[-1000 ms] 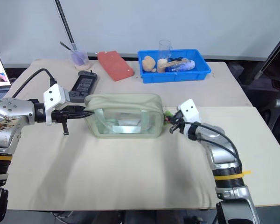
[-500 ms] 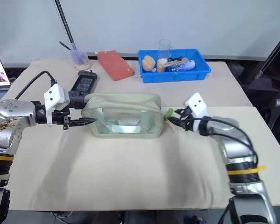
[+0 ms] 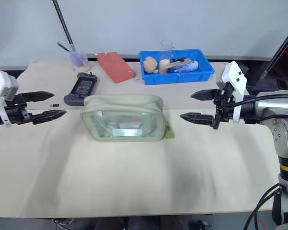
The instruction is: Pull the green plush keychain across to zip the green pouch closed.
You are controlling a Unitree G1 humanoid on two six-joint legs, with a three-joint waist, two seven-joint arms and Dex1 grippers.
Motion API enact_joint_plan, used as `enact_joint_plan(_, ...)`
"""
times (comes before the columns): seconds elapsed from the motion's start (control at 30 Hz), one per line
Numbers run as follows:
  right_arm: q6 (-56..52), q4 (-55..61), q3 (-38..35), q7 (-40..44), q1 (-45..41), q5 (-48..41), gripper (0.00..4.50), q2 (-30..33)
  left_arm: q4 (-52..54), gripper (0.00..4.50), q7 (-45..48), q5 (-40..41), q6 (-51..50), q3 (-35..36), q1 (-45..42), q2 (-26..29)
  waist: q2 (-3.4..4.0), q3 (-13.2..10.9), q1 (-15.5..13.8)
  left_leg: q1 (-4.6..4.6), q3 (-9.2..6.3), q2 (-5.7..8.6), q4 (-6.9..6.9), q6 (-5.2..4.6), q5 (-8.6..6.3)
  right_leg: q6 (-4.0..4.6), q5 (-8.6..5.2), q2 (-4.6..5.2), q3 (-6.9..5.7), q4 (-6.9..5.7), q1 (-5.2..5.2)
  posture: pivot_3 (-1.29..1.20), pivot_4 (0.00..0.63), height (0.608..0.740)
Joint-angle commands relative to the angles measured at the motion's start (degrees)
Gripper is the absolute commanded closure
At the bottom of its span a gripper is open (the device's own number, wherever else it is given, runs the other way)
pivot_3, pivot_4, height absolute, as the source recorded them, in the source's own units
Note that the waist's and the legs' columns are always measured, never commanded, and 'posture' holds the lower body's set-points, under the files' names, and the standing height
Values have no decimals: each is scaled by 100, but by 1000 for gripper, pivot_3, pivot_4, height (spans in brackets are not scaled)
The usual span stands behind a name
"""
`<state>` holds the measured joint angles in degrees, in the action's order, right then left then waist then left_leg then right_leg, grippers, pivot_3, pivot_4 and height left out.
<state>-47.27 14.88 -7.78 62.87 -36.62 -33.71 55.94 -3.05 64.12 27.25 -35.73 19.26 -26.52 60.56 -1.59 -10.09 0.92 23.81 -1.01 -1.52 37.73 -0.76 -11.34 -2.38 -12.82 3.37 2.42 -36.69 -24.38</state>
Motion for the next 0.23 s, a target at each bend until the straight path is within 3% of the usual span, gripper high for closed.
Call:
enact_joint_plan(0.03,-101,237,-172,-204,-57,-151,25,21,236,0,-148,137,-137,213,1,102,0,0,-25,0,1,0,0,0,0,0,0,2,0,0,0,0,150,740)
enact_joint_plan(0.23,53,66,-27,-420,-148,-28,25,-32,232,0,-123,197,25,148,-76,-25,0,0,-21,2,15,-5,0,0,0,8,3,4,2,1,-5,0,150,740)
